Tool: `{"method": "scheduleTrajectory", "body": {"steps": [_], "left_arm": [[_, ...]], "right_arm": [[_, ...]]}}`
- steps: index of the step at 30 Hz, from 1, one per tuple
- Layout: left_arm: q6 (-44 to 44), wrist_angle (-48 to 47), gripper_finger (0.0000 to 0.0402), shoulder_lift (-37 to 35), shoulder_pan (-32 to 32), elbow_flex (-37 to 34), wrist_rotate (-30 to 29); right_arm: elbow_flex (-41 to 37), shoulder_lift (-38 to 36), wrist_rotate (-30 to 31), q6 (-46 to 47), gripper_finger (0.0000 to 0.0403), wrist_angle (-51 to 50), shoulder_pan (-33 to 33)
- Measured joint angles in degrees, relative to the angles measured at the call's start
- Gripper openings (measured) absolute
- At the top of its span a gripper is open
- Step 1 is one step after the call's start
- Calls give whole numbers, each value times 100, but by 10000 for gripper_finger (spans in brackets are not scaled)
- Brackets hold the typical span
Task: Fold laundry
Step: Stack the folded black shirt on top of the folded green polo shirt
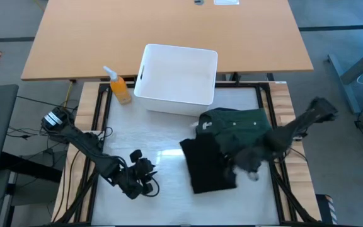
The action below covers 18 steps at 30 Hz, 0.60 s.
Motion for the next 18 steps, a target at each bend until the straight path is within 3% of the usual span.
{"method": "scheduleTrajectory", "body": {"steps": [4,11,18], "left_arm": [[-52,35,109,0,0,1,-61],[-21,134,109,0,2,1,-75],[-28,163,109,0,2,1,-61]], "right_arm": [[1109,-341,-45,-144,66,-1370,-339],[2947,-242,-1550,-1321,66,-3071,-1150],[3898,-172,-2346,-2394,66,-3249,-1498]]}}
